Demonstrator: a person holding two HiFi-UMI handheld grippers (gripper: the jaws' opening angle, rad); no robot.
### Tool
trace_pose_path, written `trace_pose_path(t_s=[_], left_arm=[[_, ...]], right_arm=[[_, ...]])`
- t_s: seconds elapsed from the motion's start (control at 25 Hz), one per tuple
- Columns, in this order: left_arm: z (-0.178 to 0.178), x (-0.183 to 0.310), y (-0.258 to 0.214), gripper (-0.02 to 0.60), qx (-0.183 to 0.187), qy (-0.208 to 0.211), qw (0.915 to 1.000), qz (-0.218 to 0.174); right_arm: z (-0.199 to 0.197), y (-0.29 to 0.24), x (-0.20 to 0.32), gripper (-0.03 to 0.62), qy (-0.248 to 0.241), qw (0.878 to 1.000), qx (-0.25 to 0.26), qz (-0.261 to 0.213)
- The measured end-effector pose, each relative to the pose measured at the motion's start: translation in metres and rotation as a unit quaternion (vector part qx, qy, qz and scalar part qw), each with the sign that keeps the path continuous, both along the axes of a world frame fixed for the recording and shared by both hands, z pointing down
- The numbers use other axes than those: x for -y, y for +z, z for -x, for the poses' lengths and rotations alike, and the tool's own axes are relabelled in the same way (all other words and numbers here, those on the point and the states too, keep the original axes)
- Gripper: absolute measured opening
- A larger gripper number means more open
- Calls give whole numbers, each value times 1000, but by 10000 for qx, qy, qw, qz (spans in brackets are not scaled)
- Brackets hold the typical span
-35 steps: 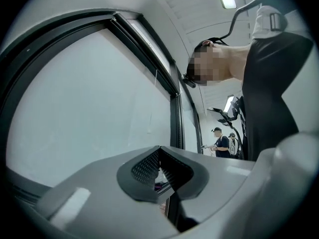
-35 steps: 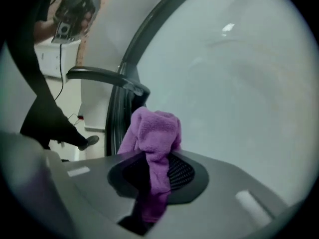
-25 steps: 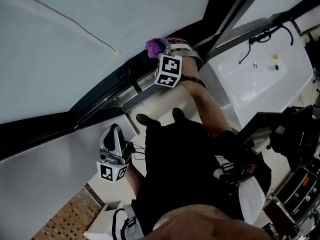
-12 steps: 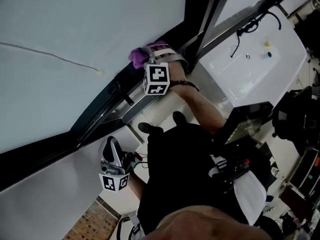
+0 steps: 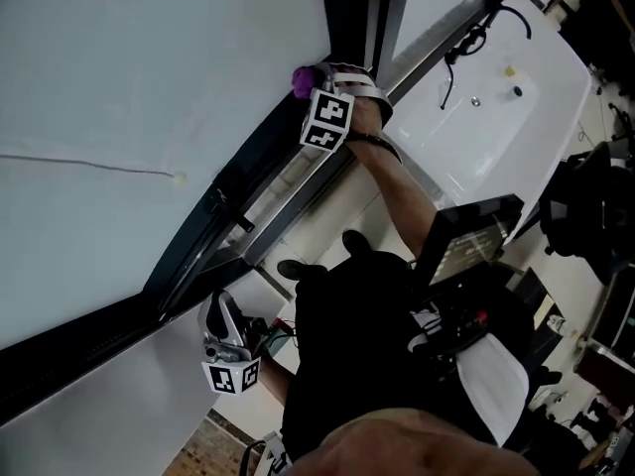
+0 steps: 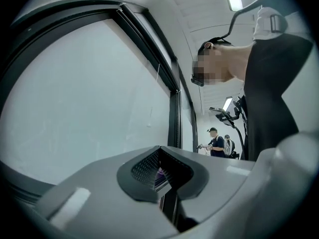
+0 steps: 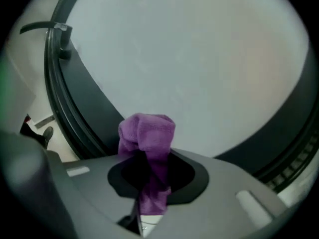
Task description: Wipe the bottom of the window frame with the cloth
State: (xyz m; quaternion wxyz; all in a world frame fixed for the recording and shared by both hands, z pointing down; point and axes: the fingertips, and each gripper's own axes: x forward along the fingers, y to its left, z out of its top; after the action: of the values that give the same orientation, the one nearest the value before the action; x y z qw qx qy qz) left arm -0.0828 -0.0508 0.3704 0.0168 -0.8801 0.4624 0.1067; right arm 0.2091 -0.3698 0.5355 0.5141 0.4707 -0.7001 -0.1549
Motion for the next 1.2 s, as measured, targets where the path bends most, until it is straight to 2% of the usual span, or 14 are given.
trace_pose_path(t_s=[0.12,0.16,0.24,0.28,0.36,0.44,0.6,0.8,0.96,1.08,1.2], left_arm=[[-8,3,-2,3,30,94,9999,-36],[-12,4,-5,3,57,136,9999,-69],[-16,6,-9,3,108,192,9997,-125],[-16,6,-10,3,107,199,9996,-144],[-13,5,-11,3,60,166,9997,-161],[-8,1,-11,3,-12,112,9998,-159],[3,-1,-9,3,-183,108,9996,-168],[16,3,-10,3,-278,155,9992,-221],[24,7,-7,3,-343,189,9991,-166],[21,9,-10,3,-239,238,9992,-237],[17,10,-17,3,-166,168,9992,-327]], right_arm=[[38,4,-8,71,-675,9972,-275,-161],[30,9,-2,71,-576,9980,-154,-210],[-15,13,14,69,151,9995,47,-285],[-36,12,21,69,518,9982,-13,-289],[-51,8,25,69,843,9957,-319,-226],[-44,2,22,69,904,9937,-626,-222],[-47,1,31,72,1263,9854,-994,-562],[-58,-5,12,71,1506,9865,-623,-151],[-53,-3,30,72,1384,9831,-994,-671],[-63,8,21,69,1393,9864,-787,-368],[-89,11,-32,72,1487,9866,-393,542]])
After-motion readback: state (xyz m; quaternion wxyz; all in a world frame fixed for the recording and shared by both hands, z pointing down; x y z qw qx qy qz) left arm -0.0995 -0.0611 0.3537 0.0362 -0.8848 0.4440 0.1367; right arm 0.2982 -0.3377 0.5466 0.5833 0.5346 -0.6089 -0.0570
